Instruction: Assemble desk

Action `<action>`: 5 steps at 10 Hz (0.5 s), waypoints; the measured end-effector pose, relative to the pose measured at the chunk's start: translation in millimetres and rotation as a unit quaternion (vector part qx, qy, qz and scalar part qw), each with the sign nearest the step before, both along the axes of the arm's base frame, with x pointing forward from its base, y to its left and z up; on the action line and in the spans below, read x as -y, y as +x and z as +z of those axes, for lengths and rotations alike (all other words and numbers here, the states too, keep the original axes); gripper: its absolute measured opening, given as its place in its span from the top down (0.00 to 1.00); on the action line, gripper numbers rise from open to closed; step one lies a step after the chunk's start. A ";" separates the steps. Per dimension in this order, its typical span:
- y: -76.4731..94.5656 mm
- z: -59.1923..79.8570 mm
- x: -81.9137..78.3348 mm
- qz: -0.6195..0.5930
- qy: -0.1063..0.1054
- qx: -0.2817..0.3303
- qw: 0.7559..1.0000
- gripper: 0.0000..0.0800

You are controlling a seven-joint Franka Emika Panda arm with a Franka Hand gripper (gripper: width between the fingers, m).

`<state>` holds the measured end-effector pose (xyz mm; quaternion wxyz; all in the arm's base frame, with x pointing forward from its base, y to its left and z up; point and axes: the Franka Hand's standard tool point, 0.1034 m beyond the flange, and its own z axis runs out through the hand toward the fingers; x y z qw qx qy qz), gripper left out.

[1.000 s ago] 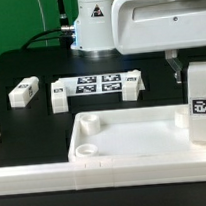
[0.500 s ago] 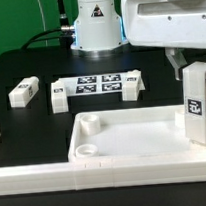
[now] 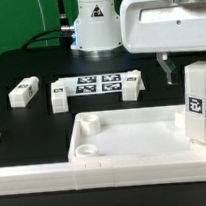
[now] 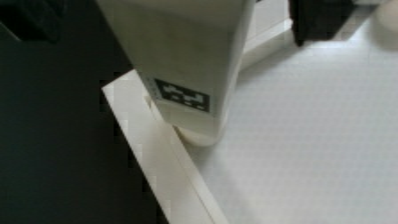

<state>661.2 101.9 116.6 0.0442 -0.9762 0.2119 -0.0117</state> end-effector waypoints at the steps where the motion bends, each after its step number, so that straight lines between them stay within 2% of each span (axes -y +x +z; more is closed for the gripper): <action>1: -0.2 0.0 -1.8 0.048 -0.002 0.004 0.999 0.19; 3: -0.3 0.3 -2.9 0.146 -0.006 0.012 0.989 0.19; 5: 0.6 2.5 -1.4 0.242 -0.016 0.020 0.970 0.19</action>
Offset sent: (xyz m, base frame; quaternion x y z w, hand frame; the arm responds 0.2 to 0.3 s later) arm -0.0048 -0.0011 0.0055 -0.0236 -0.0041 -0.1991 0.9797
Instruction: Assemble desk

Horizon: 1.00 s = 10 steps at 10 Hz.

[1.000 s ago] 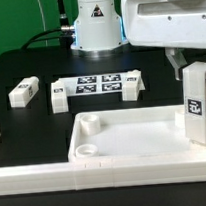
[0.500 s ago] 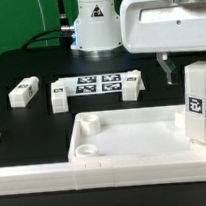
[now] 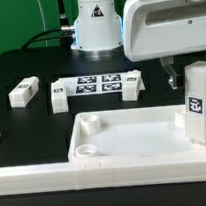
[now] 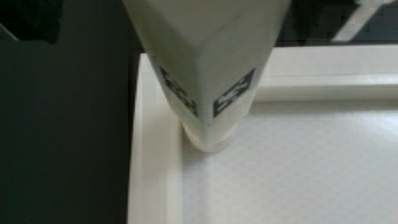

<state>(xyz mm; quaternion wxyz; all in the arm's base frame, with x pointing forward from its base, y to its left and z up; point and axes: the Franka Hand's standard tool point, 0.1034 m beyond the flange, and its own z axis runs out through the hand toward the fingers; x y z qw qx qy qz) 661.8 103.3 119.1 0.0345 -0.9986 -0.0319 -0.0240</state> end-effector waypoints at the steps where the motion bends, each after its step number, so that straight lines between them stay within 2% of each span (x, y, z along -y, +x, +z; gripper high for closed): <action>1: 0.5 0.9 0.3 0.037 -0.005 0.004 0.999 0.19; 3: 1.3 1.6 1.9 0.102 -0.018 0.009 0.995 0.19; 6: 1.2 0.2 6.2 0.164 -0.021 0.012 0.986 0.19; 8: 1.2 0.1 6.2 0.163 -0.021 0.012 0.986 0.50; 9: 1.2 0.1 6.0 0.158 -0.020 0.011 0.987 0.50; 10: 1.2 0.0 6.0 0.152 -0.020 0.011 0.988 0.64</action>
Offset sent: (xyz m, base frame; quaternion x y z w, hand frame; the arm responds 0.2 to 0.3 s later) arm -0.0043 -0.0056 0.0002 0.0016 0.0035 -0.1840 0.9829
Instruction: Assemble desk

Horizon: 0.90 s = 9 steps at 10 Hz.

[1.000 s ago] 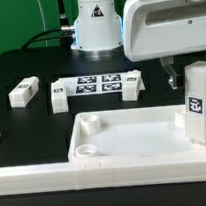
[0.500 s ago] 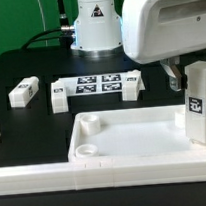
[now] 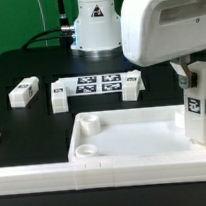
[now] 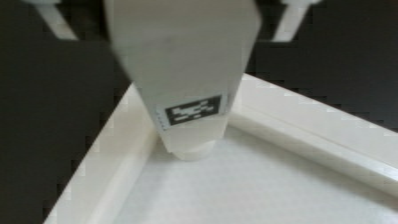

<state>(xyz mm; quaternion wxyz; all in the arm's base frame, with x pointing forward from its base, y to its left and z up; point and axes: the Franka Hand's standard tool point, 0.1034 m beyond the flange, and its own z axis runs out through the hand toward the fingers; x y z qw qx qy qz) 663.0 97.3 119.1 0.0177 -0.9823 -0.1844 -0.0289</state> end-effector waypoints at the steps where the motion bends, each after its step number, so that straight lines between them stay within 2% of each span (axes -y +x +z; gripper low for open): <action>1: 0.0 0.0 -0.1 -0.006 0.001 0.000 1.000 0.64; 3: 0.2 -0.3 3.0 -0.086 0.016 -0.007 0.996 0.64; 5: 1.7 -1.3 5.7 -0.203 0.032 -0.013 0.978 0.64; 8: 3.1 -1.8 8.4 -0.343 0.040 -0.022 0.938 0.64; 9: 3.8 -2.1 11.1 -0.397 0.048 -0.028 0.916 0.64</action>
Offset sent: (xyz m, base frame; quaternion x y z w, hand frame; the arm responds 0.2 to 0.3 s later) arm 0.0012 0.0019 0.0008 0.0479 0.0055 0.2993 0.9529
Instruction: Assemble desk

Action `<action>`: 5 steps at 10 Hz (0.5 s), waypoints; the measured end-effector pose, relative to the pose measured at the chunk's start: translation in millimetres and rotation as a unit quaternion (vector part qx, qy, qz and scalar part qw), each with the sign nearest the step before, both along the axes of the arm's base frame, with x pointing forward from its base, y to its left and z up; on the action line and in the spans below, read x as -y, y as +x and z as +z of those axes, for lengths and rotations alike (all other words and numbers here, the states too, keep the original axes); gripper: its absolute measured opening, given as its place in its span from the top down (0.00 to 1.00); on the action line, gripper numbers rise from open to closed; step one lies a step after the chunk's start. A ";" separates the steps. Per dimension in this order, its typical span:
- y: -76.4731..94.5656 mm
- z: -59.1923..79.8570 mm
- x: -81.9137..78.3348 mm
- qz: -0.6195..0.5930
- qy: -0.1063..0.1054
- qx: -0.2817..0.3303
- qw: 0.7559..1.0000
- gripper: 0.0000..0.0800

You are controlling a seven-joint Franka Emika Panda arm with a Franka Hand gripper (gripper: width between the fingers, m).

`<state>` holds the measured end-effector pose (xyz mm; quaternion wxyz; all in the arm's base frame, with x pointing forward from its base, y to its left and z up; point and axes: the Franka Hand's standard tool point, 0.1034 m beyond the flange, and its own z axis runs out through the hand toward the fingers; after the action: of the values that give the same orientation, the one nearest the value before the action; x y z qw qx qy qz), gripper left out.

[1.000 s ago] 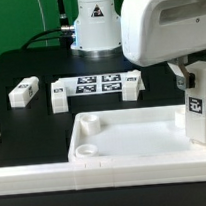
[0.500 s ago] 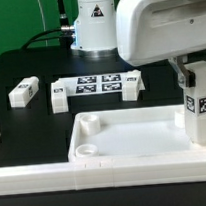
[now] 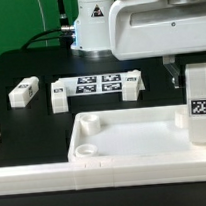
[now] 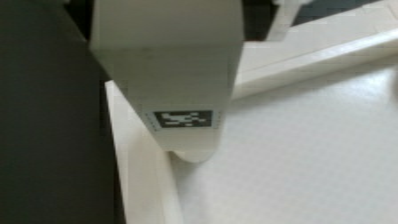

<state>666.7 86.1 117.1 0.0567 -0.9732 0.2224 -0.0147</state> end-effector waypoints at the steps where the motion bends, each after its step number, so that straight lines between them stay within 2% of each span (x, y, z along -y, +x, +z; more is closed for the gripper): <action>1: 1.1 -0.1 1.8 -0.048 0.009 -0.008 0.999 0.64; 2: 1.0 -0.4 2.4 -0.114 0.012 -0.016 0.993 0.64; 5: 0.5 -0.7 2.0 -0.211 0.017 -0.027 0.977 0.64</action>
Offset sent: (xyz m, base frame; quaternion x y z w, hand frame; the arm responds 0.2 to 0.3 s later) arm -0.0068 -0.0028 -0.0042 -0.0051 -0.0067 0.1949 0.9808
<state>667.2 84.2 116.4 0.0625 -0.9031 0.4248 0.0032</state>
